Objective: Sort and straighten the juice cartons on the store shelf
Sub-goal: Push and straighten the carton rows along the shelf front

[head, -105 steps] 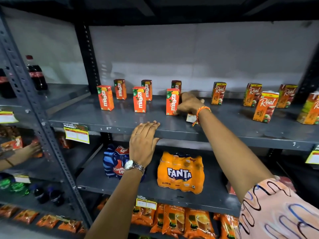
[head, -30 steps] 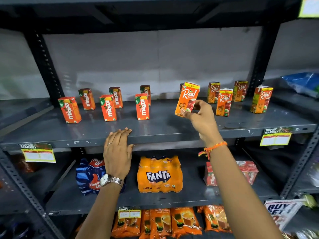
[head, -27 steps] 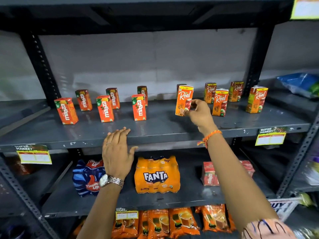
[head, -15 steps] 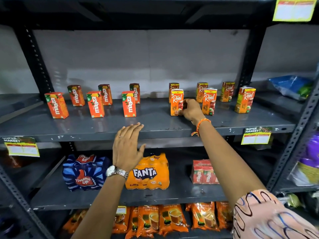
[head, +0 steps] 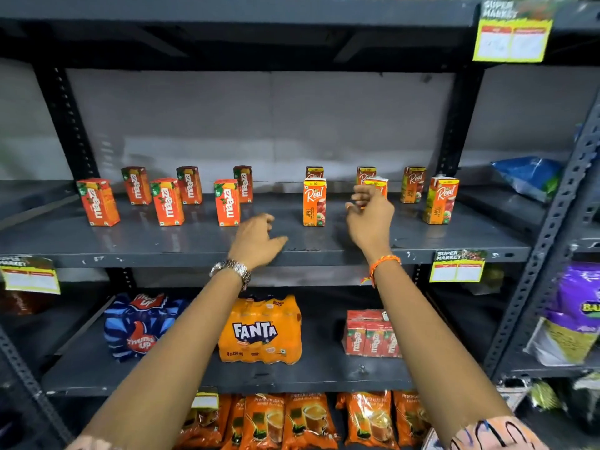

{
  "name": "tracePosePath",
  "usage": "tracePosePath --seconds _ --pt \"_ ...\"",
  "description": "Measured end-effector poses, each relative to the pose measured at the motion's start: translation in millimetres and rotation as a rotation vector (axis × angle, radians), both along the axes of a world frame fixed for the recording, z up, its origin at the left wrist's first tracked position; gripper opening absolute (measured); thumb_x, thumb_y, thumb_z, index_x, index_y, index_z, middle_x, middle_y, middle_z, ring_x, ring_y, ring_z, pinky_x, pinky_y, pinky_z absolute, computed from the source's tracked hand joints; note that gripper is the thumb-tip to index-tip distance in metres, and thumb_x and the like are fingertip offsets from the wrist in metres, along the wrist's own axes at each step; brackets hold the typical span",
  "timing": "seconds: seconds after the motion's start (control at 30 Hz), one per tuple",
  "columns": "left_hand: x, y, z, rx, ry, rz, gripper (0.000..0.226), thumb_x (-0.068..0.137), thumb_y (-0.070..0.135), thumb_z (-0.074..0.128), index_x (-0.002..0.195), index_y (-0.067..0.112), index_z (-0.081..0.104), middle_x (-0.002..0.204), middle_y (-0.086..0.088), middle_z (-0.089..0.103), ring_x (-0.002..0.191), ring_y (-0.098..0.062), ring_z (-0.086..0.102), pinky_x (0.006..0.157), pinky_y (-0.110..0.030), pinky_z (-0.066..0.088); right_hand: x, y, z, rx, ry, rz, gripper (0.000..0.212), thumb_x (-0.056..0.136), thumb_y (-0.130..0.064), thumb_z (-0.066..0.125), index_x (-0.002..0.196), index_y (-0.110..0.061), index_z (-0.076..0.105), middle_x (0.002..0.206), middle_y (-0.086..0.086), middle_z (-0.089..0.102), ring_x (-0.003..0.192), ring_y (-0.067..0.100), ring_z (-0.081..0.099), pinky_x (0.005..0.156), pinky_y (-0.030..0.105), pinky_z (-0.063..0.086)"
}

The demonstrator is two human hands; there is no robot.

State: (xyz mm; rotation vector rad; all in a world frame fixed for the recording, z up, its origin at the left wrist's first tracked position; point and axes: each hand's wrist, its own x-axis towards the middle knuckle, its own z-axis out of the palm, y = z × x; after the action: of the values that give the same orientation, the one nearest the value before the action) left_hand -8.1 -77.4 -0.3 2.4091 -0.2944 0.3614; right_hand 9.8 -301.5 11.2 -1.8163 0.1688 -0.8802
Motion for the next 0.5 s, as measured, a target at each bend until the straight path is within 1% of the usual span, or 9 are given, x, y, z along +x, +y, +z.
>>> tracePosePath --seconds 0.03,0.07,0.13,0.17,0.23,0.3,0.37,0.43,0.5 --pt "6 -12 5 -0.027 0.058 -0.039 0.063 0.086 0.037 0.071 0.139 0.010 0.049 0.132 -0.006 0.060 0.119 -0.023 0.058 0.104 -0.038 0.046 -4 -8 -1 -0.003 -0.038 -0.067 0.037 0.080 0.013 0.062 0.113 -0.004 0.062 0.091 0.002 0.061 0.073 0.007 0.056 0.069 0.010 0.052" --pt "13 -22 9 -0.065 0.111 -0.077 0.068 0.085 0.037 0.072 0.142 0.010 0.046 0.136 -0.007 0.057 0.122 -0.023 0.056 0.106 -0.038 0.045 -6 -17 -3 -0.004 -0.071 -0.121 0.038 0.077 0.011 0.064 0.111 -0.005 0.062 0.093 0.003 0.063 0.076 0.011 0.059 0.069 0.012 0.052" --pt "28 -39 15 -0.130 0.202 -0.120 0.077 0.083 0.035 0.075 0.146 0.009 0.039 0.142 -0.009 0.052 0.127 -0.025 0.052 0.108 -0.040 0.042 -8 -33 -7 -0.024 -0.094 -0.209 0.042 0.070 0.003 0.071 0.110 -0.007 0.059 0.102 0.008 0.066 0.092 0.022 0.064 0.083 0.033 0.056" --pt "37 -45 16 -0.147 0.237 -0.125 0.080 0.083 0.034 0.076 0.147 0.008 0.036 0.142 -0.010 0.051 0.127 -0.026 0.051 0.108 -0.042 0.042 -7 -39 -8 -0.075 -0.066 -0.256 0.048 0.069 -0.002 0.076 0.113 -0.006 0.057 0.110 0.011 0.064 0.102 0.028 0.062 0.091 0.043 0.054" --pt "54 -55 17 -0.140 0.271 -0.109 0.078 0.081 0.031 0.077 0.144 0.009 0.037 0.140 -0.010 0.053 0.121 -0.026 0.054 0.104 -0.046 0.045 -7 -52 -4 -0.198 0.089 -0.274 0.067 0.070 -0.013 0.083 0.126 -0.001 0.049 0.128 0.018 0.055 0.121 0.036 0.053 0.105 0.050 0.042" --pt "68 -63 15 -0.135 0.258 -0.092 0.067 0.080 0.029 0.078 0.135 0.011 0.044 0.136 -0.008 0.057 0.116 -0.026 0.058 0.101 -0.046 0.047 -1 -65 1 -0.296 0.298 -0.198 0.081 0.071 -0.022 0.086 0.135 0.001 0.042 0.137 0.020 0.050 0.131 0.040 0.045 0.111 0.050 0.038" --pt "73 -68 14 -0.155 0.237 -0.091 0.053 0.081 0.026 0.078 0.125 0.012 0.052 0.130 -0.006 0.062 0.116 -0.025 0.059 0.102 -0.043 0.046 9 -75 5 -0.322 0.434 -0.072 0.079 0.070 -0.029 0.086 0.133 -0.004 0.047 0.134 0.018 0.057 0.130 0.038 0.051 0.110 0.046 0.043" --pt "79 -71 10 -0.179 0.219 -0.084 0.042 0.082 0.026 0.077 0.117 0.013 0.059 0.125 -0.007 0.066 0.114 -0.025 0.062 0.103 -0.044 0.045 16 -82 5 -0.344 0.458 0.018 0.071 0.073 -0.029 0.085 0.131 -0.007 0.052 0.132 0.015 0.063 0.125 0.034 0.058 0.107 0.041 0.046" --pt "84 -72 6 -0.190 0.196 -0.065 0.038 0.081 0.028 0.078 0.113 0.015 0.063 0.123 -0.007 0.069 0.111 -0.026 0.064 0.103 -0.046 0.046 18 -87 3 -0.367 0.420 0.048 0.065 0.076 -0.024 0.083 0.131 -0.006 0.054 0.131 0.014 0.065 0.123 0.032 0.060 0.105 0.039 0.047"
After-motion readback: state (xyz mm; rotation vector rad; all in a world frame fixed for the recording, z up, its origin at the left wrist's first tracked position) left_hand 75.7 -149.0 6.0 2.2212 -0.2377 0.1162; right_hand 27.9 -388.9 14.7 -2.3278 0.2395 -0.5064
